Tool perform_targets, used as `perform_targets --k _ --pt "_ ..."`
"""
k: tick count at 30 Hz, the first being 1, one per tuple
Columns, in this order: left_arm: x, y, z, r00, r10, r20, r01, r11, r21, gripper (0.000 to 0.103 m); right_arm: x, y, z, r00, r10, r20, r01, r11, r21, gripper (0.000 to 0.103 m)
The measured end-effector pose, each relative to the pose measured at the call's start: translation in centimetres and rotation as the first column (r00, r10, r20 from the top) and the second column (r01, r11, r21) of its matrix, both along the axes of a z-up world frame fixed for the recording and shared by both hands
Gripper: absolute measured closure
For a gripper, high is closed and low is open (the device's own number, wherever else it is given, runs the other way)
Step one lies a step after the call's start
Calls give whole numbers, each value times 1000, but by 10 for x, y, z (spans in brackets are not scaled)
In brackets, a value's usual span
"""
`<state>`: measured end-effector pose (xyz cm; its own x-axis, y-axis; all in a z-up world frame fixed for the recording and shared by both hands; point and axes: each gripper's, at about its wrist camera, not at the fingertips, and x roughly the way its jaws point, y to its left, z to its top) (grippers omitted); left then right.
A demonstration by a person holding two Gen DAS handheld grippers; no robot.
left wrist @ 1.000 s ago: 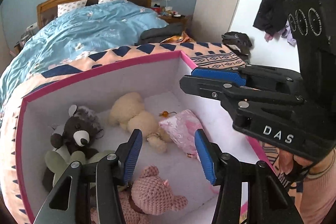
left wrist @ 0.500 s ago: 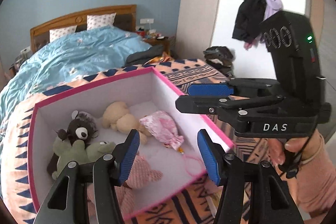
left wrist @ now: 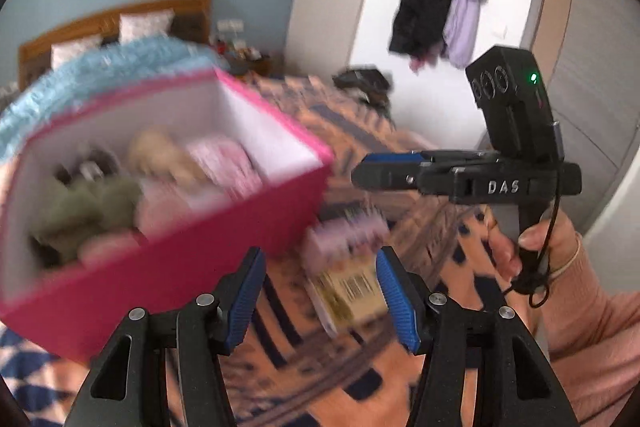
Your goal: Organize objects
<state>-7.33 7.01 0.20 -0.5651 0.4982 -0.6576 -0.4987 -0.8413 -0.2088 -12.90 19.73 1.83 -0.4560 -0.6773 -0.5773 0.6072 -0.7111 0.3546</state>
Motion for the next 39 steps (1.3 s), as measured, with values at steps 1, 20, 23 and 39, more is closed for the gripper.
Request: perform_targets --k 1,20,23,39 --pt "0 4 -9 1000 -5 23 5 1000 -6 44 4 4 -9 1000 -11 23 11 1000 2 51" --pt "17 4 -65 977 -5 212 -4 999 39 51 48 -1 -78 970 52 238 -45 998 -32 56" --pt "29 -17 -64 977 50 209 -59 998 37 51 53 -16 -76 964 108 245 -96 994 -60 56" --pt "43 -62 -51 953 263 148 -264 964 -11 50 63 -49 -61 964 179 195 -171 984 -55 55"
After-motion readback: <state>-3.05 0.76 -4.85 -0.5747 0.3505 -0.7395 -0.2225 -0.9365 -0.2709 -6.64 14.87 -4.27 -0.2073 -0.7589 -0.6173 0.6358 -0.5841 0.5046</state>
